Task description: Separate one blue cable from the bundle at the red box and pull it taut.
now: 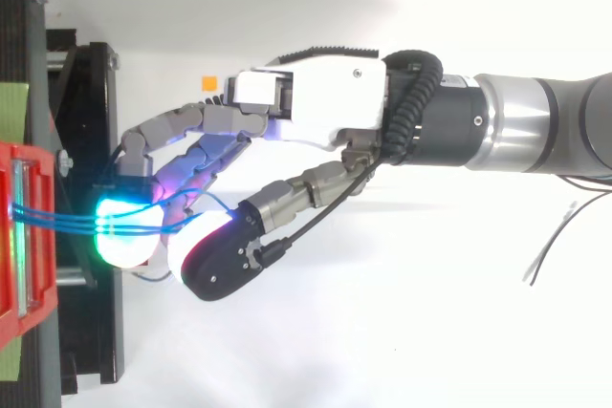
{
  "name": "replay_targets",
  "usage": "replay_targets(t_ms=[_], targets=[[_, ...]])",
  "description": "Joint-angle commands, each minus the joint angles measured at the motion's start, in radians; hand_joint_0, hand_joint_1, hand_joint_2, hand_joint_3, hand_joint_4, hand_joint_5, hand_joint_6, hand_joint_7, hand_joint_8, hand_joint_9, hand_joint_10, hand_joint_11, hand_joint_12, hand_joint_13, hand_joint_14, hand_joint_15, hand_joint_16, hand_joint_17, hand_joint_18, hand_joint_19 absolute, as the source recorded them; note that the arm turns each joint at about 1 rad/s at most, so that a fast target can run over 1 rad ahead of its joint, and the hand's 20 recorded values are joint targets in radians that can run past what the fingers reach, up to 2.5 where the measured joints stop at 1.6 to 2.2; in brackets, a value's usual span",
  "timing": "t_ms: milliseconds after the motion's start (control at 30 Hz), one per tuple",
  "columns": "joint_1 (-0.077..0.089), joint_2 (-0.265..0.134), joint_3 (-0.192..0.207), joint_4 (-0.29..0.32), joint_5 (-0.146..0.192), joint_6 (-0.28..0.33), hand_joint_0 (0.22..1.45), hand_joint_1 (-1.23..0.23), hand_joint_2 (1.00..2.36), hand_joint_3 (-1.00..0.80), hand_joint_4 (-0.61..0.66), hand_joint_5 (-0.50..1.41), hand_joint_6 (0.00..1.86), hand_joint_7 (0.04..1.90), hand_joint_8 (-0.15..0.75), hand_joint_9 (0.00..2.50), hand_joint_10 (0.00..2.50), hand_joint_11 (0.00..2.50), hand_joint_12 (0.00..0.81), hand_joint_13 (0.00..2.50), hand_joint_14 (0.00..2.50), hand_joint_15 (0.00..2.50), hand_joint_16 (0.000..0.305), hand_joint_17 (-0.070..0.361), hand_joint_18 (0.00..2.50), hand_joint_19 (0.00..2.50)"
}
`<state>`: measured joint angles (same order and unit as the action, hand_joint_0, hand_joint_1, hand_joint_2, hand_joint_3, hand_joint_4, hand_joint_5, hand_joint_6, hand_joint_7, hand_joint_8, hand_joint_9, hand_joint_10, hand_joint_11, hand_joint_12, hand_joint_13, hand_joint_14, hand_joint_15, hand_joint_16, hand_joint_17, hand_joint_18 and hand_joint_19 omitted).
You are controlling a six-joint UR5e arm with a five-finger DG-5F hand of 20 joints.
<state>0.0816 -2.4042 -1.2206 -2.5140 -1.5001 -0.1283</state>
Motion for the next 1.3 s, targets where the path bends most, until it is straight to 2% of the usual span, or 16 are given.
replay_targets(t_ms=[0, 300, 667, 900, 1267], targets=[[0.000, 0.000, 0.003, 0.001, -0.002, -0.016, 0.56, -0.57, 1.00, -0.44, 0.06, -0.16, 0.58, 1.02, 0.227, 0.71, 0.02, 0.58, 0.326, 0.89, 0.02, 0.60, 0.056, 0.125, 0.66, 0.67], [0.001, 0.000, 0.009, 0.003, -0.003, -0.019, 0.57, -0.60, 1.01, -0.40, 0.04, -0.17, 0.64, 0.94, 0.224, 0.72, 0.02, 0.59, 0.325, 0.89, 0.02, 0.60, 0.055, 0.125, 0.67, 0.67], [-0.003, 0.000, 0.019, 0.001, -0.012, -0.019, 0.58, -0.52, 1.01, -0.40, 0.05, -0.17, 0.70, 0.85, 0.228, 0.74, 0.02, 0.64, 0.327, 0.90, 0.02, 0.62, 0.055, 0.125, 0.68, 0.71], [-0.005, -0.001, 0.023, 0.001, -0.017, -0.019, 0.59, -0.45, 1.01, -0.42, 0.06, -0.16, 0.72, 0.86, 0.236, 0.80, 0.02, 0.64, 0.334, 0.93, 0.02, 0.62, 0.055, 0.125, 0.70, 0.72], [-0.006, 0.000, 0.024, 0.003, -0.019, -0.019, 0.61, -0.53, 1.01, -0.23, 0.07, -0.16, 0.79, 0.80, 0.261, 0.87, 0.02, 0.70, 0.352, 0.99, 0.02, 0.63, 0.058, 0.131, 0.78, 0.70]])
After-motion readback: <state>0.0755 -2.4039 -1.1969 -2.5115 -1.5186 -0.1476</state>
